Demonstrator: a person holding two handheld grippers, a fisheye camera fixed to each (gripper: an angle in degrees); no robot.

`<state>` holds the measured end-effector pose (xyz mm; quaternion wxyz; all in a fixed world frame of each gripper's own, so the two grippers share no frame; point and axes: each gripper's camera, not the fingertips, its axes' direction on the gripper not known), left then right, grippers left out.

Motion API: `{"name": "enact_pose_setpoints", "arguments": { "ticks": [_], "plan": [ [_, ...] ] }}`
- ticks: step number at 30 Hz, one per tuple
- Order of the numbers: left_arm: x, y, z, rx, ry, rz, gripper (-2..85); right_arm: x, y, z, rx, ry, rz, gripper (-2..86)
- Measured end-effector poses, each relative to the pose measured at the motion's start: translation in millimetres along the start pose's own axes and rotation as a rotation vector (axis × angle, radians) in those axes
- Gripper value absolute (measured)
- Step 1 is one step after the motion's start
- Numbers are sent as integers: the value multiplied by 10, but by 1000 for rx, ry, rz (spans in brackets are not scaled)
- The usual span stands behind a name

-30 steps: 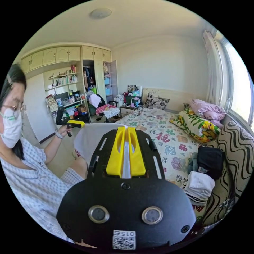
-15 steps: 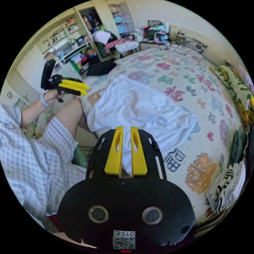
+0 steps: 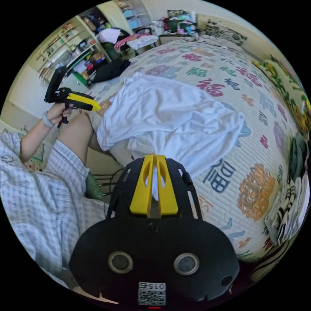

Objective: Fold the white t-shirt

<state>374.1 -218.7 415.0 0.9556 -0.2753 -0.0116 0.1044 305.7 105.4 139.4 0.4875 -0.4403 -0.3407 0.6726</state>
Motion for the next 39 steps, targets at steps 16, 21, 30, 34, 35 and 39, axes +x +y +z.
{"name": "enact_pose_setpoints", "arguments": {
  "ticks": [16,21,30,34,35,39],
  "plan": [
    [1832,255,859,-101,-10,421,97,506,870,-1403,240,-129,296,-7],
    [2106,305,1025,-168,-184,499,84,414,924,-1481,221,-139,284,-6],
    [2047,652,182,-68,-157,341,2,94,1245,-1908,201,-133,294,-6],
    [2035,904,-932,158,-244,270,-3,-253,1406,-2333,278,-132,280,-6],
    [2059,972,-1290,235,-257,266,-4,-320,1424,-2410,293,-123,273,-6],
    [2246,1142,-2308,443,-299,300,-4,-884,1478,-3083,424,-47,183,-6]
  ]
}}
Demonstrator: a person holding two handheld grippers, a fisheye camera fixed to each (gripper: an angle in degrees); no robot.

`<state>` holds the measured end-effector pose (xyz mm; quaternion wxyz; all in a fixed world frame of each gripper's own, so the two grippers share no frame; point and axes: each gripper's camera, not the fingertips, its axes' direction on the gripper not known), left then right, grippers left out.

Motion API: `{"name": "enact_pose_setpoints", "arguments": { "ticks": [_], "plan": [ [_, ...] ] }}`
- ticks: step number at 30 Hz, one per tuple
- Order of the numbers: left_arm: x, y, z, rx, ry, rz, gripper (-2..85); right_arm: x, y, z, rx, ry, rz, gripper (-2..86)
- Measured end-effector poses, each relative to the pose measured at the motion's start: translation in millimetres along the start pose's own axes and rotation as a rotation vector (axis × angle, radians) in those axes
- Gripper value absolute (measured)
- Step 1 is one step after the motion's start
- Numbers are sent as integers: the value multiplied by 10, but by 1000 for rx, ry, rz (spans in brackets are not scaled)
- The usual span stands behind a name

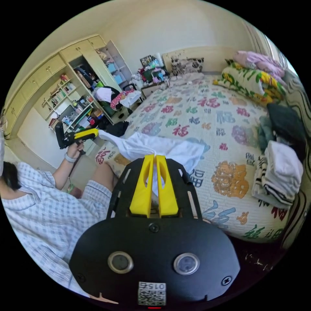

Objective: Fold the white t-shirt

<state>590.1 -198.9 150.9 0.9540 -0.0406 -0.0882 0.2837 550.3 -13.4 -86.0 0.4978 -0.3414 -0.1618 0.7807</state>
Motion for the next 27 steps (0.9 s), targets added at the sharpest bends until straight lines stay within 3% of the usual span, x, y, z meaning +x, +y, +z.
{"name": "enact_pose_setpoints", "arguments": {
  "ticks": [5,14,21,27],
  "plan": [
    [247,-348,-1373,267,-194,150,-4,-836,-195,-889,182,127,-168,-6],
    [663,-680,-2983,560,-410,328,-5,-2079,-317,-2491,464,290,-424,-6],
    [612,-964,-2911,551,-485,371,-5,-2356,-714,-2864,532,416,-513,-6],
    [72,-1294,-1640,378,-370,316,-4,-1693,-1385,-2469,463,381,-413,-5]
  ]
}}
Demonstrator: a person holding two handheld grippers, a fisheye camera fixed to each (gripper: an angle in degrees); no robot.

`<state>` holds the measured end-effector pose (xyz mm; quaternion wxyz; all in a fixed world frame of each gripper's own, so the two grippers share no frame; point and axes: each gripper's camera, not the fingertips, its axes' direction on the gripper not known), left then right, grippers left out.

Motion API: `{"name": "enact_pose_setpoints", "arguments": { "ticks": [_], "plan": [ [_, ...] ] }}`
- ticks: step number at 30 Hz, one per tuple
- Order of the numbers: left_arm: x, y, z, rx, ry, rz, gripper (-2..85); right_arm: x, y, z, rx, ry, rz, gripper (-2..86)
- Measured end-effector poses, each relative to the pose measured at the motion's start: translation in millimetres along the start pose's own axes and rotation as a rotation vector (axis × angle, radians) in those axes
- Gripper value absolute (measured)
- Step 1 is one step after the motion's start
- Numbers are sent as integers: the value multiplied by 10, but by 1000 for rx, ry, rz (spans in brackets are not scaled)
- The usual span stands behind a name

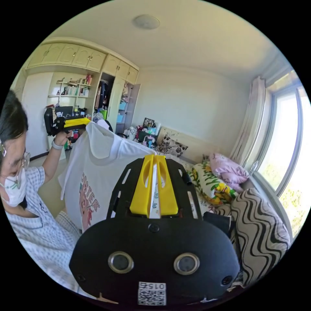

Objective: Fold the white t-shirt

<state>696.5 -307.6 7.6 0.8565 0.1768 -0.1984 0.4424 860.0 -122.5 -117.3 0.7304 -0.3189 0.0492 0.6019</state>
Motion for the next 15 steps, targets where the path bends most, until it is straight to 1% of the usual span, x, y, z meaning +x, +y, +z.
{"name": "enact_pose_setpoints", "arguments": {
  "ticks": [2,3,5,6,7,8,9,10,11,12,13,14,15],
  "plan": [
    [70,206,826,-111,37,-3,-3,248,24,426,-63,-18,46,-5],
    [97,267,1053,-141,40,0,-3,416,55,753,-112,-28,74,-5],
    [238,539,2049,-276,38,19,-2,646,117,1278,-187,-26,102,-4],
    [280,617,2319,-313,31,26,-2,787,163,1659,-237,-13,115,-2],
    [366,791,2872,-379,13,21,-1,920,210,2069,-291,6,124,-1],
    [458,992,3422,-437,-11,4,0,986,236,2280,-313,13,130,1],
    [511,1105,3688,-466,-27,-2,0,1129,302,2714,-353,19,160,4],
    [617,1362,4181,-527,-65,-30,1,1273,390,3160,-397,11,191,11],
    [711,1655,4593,-598,-81,-77,2,1346,453,3391,-422,6,208,14],
    [754,1813,4762,-637,-67,-102,2,1472,616,3809,-484,5,239,28],
    [825,2141,5005,-690,-6,-166,3,1572,833,4178,-583,-1,255,40],
    [881,2478,5121,-702,87,-236,5,1615,958,4329,-639,-12,261,44],
    [909,2653,5141,-703,137,-266,7,1684,1216,4521,-712,-40,271,49]
  ]
}}
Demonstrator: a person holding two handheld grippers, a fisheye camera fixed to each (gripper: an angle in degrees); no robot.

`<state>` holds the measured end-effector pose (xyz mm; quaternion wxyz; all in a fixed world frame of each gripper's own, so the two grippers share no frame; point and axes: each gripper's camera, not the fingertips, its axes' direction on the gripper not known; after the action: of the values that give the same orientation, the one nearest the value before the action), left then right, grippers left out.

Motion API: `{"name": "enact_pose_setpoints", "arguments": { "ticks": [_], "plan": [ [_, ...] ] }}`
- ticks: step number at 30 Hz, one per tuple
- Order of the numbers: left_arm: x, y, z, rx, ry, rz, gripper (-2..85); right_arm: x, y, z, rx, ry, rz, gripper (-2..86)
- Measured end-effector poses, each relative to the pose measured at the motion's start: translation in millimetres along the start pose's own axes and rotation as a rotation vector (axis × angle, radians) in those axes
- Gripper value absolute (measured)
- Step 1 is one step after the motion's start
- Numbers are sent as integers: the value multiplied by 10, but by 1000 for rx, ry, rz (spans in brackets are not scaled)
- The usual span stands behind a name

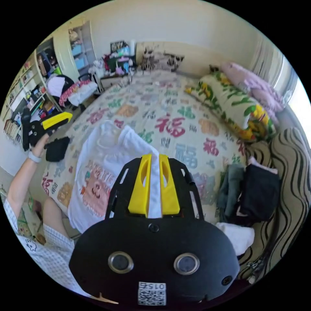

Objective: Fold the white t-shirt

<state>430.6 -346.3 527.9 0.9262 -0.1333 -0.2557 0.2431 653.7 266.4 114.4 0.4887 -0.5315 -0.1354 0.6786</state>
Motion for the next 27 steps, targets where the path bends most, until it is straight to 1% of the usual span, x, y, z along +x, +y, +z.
{"name": "enact_pose_setpoints", "arguments": {
  "ticks": [2,3,5,6,7,8,10,11,12,14,16,17,18,19,20,21,22,23,26,27],
  "plan": [
    [-107,649,401,-64,195,-54,15,148,241,288,-33,-86,-41,52],
    [-131,845,483,-91,245,-71,18,229,480,434,-70,-153,-78,54],
    [-223,1685,793,-264,413,-186,40,353,932,619,-132,-213,-84,56],
    [-239,1899,859,-303,462,-226,47,439,1242,726,-191,-240,-61,59],
    [-243,2308,987,-381,569,-310,58,535,1542,816,-253,-265,-7,63],
    [-202,2651,1110,-459,662,-371,65,582,1687,851,-274,-284,24,64],
    [-78,2988,1289,-579,768,-414,78,738,2165,978,-359,-376,144,81],
    [13,3089,1395,-606,835,-428,81,767,2254,1016,-385,-396,167,85],
    [52,3100,1453,-614,853,-426,82,812,2382,1088,-428,-419,200,94],
    [172,2929,1730,-657,852,-341,86,865,2460,1200,-470,-466,235,110],
    [272,2760,1999,-701,841,-274,86,928,2394,1334,-485,-508,248,97],
    [351,2687,2200,-721,880,-263,84,952,2360,1357,-485,-492,251,87],
    [382,2658,2292,-738,872,-257,77,1008,2287,1398,-507,-442,248,68],
    [394,2586,2401,-757,813,-214,62,1073,2217,1427,-526,-404,246,49],
    [381,2539,2478,-765,791,-183,43,1104,2186,1437,-532,-406,245,36],
    [364,2528,2515,-762,807,-188,33,1168,2130,1447,-544,-419,245,9],
    [318,2517,2577,-756,847,-193,20,1230,2081,1447,-556,-448,238,2],
    [250,2513,2619,-763,842,-200,11,1265,2060,1443,-561,-452,241,-2],
    [62,2485,2586,-741,718,-171,4,1426,1976,1340,-554,-401,246,-7],
    [27,2485,2585,-740,708,-168,4,1486,1952,1287,-539,-393,250,-8]
  ]
}}
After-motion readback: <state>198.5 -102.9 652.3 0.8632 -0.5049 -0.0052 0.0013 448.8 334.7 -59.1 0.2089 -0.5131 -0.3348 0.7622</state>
